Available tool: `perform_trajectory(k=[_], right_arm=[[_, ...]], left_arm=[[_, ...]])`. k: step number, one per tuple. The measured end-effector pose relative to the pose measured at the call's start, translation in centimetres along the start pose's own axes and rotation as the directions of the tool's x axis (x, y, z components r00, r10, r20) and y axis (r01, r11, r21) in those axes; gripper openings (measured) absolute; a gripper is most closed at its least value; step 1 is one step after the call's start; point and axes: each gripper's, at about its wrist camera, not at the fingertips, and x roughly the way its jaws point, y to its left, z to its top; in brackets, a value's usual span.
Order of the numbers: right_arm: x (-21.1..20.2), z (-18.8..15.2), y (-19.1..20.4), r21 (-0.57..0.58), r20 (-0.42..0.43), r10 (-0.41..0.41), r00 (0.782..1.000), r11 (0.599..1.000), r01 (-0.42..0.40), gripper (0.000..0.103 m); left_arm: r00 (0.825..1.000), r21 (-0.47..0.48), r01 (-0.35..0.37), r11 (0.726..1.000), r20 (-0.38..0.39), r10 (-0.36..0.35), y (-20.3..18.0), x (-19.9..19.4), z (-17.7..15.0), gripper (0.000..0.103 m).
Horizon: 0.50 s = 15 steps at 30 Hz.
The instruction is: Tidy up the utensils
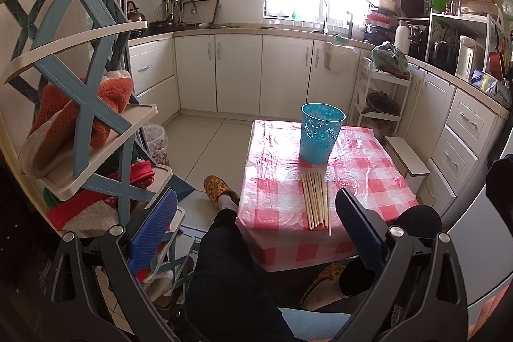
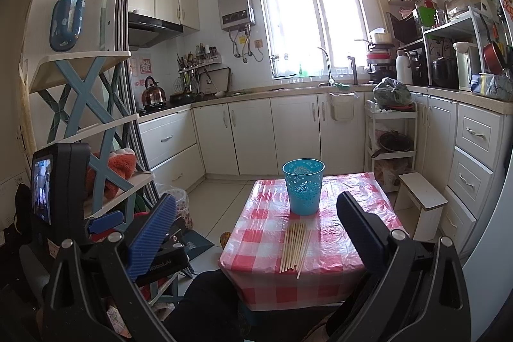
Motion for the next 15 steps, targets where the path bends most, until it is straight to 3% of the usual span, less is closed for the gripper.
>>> perform_trajectory(k=[7,11,15], right_arm=[[2.3,0.5,-0.7,-0.003,-0.037,-0.018,0.999,1.0,0.018,0.096],[7.2,-0.2,-3.4,0.022,-0.128,-0.055,0.99,0.998,0.058,0.096],[13.5,-2.0,-6.5,0.025,-0.225,-0.121,0.967,0.991,0.13,0.096]], left_arm=[[1.0,-0.004,-0.014,1.0,-0.016,0.014,0.0,2.4,0.3,0.095],[0.997,-0.008,-0.024,1.0,-0.076,0.024,0.0,6.3,0.6,0.095],[0.987,0.009,-0.02,1.0,-0.16,0.021,-0.4,11.5,1.0,0.095]])
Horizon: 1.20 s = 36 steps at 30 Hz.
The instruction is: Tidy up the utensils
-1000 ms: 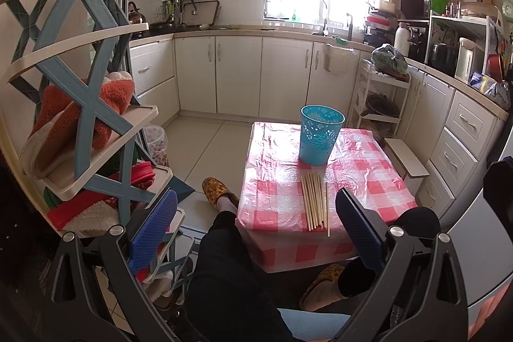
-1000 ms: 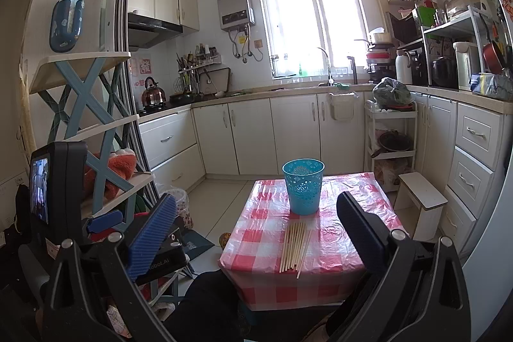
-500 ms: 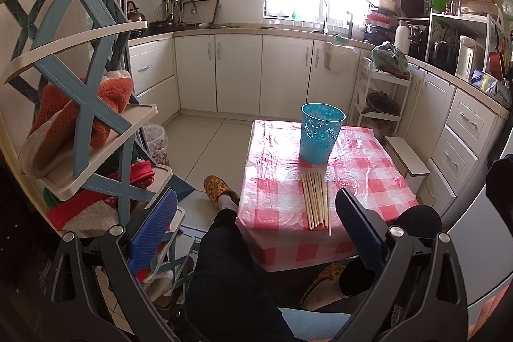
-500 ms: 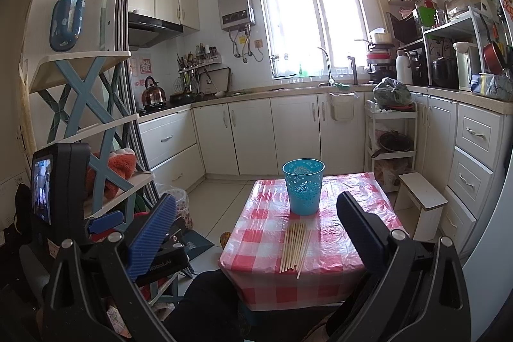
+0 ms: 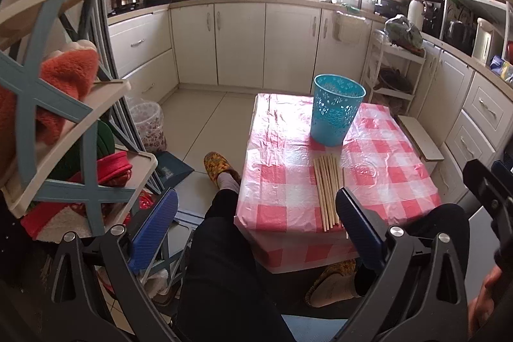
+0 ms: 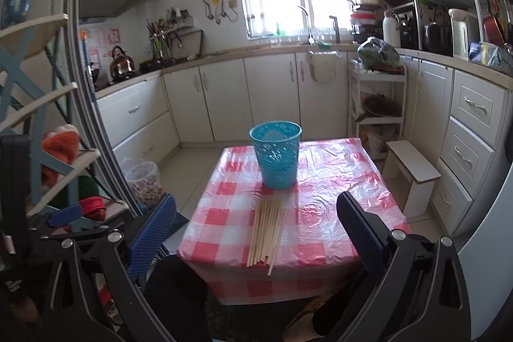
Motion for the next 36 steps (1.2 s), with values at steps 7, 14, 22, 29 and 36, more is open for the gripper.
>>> perform_trajectory(k=[7,14,22,29,36], right_arm=[[14.9,-2.3,-4.0,0.022,-0.233,-0.036,0.972,0.999,0.043,0.09],[25.0,-5.8,-4.8,0.062,-0.423,0.007,0.906,0.998,0.022,0.043],[27.3,-7.2,-4.7,-0.042,-0.46,-0.055,0.886,0.998,0.039,0.022],[29.9,-5.8,-5.8,-0.184,-0.458,-0.045,0.888,0.982,-0.044,0.012],[31.8,-4.6,-8.2,-0.113,-0.453,0.034,0.891,0.989,-0.095,0.012]], left_arm=[[0.989,-0.021,0.009,1.0,-0.146,-0.012,-1.1,9.6,1.4,0.095],[0.97,-0.029,0.003,1.0,-0.242,-0.01,-2.2,17.2,1.7,0.095],[0.949,0.006,0.019,1.0,-0.313,-0.016,-4.7,23.9,2.0,0.095],[0.926,0.056,0.059,0.997,-0.376,-0.034,-7.8,29.0,1.8,0.095],[0.912,0.06,0.065,0.996,-0.408,-0.035,-9.8,32.9,1.4,0.091]])
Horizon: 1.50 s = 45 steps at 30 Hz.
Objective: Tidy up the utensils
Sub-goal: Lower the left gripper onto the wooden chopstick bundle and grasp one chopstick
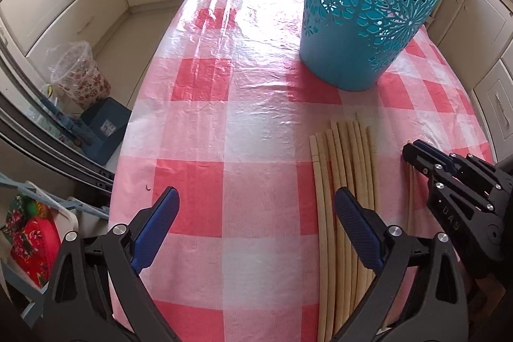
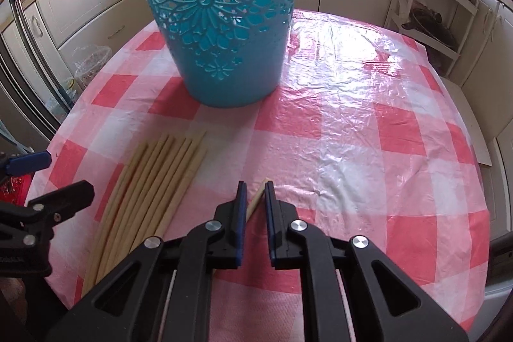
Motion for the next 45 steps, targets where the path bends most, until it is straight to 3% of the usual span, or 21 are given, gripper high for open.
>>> perform_trajectory(k=[6,21,35,43,45], right_arm=[[-0.1,-0.4,0.3,0.001,0.028,0.038,0.999,0.999,-0.038,0.026],[-0.2,-0.3,-0.3,0.044,0.023,0.078,0.997,0.996,-0.079,0.029],[-0.1,-0.3,-0.3,0.043,0.024,0.082,0.996,0.996,-0.083,0.031],[-0.1,-0.1,-0.2,0.028,0.012,0.074,0.997,0.997,-0.075,0.031],[-0.1,-0.1,-0.1,0.03,0.012,0.073,0.997,0.997,-0.073,0.031]], left_arm=[[0.999,0.01,-0.034,0.999,-0.006,0.034,-0.4,1.5,0.4,0.083],[0.998,0.038,-0.066,0.997,-0.006,0.066,-1.8,0.9,0.4,0.082],[0.999,0.01,-0.045,0.999,-0.024,0.045,-0.9,1.3,0.4,0.078],[0.999,0.04,-0.026,0.999,-0.037,0.027,-2.2,1.2,0.3,0.049],[0.999,0.046,-0.016,0.999,-0.042,0.018,-2.5,1.0,0.3,0.028]])
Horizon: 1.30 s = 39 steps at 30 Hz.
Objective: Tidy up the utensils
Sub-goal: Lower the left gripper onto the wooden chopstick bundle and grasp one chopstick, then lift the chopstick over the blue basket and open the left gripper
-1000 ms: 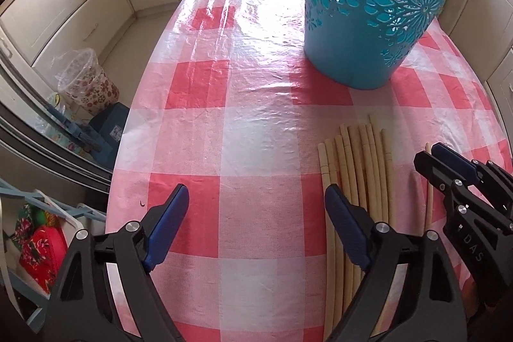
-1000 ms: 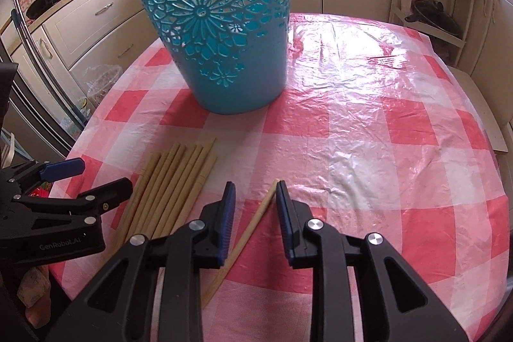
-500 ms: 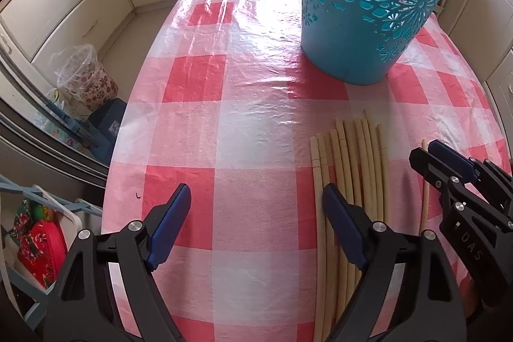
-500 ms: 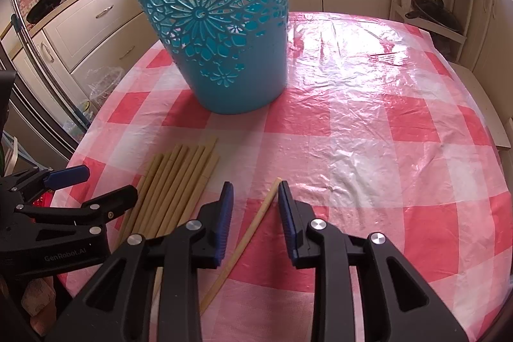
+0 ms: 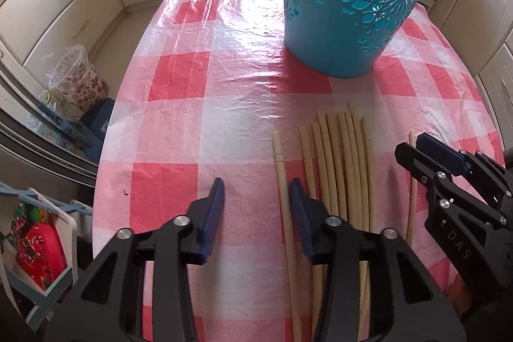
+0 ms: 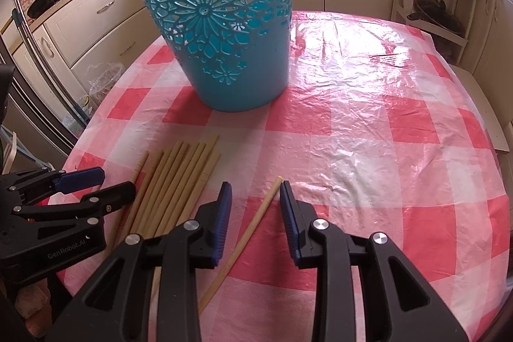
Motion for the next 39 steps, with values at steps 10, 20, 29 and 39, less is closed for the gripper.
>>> perform_trajectory(k=[10,20,29,39], right_arm=[[-0.1,0.0,-0.7,0.035,-0.002,0.01,1.0,0.999,-0.01,0.031],[-0.2,0.0,-1.0,0.052,-0.002,0.018,1.0,0.999,-0.018,0.031],[-0.2,-0.2,-0.4,0.021,0.011,-0.003,1.0,1.0,0.003,0.031],[0.0,0.1,-0.5,0.008,0.006,0.006,1.0,1.0,-0.006,0.031]], left_arm=[[0.987,-0.008,0.153,0.988,-0.039,-0.153,1.4,-1.2,2.0,0.005],[0.78,-0.022,0.376,0.926,0.548,-0.303,5.1,-18.1,9.7,0.005],[0.592,-0.073,0.215,0.974,0.803,-0.071,-1.2,-18.7,19.1,0.005],[0.724,-0.107,0.161,0.981,0.688,-0.044,-1.7,-10.2,18.9,0.005]])
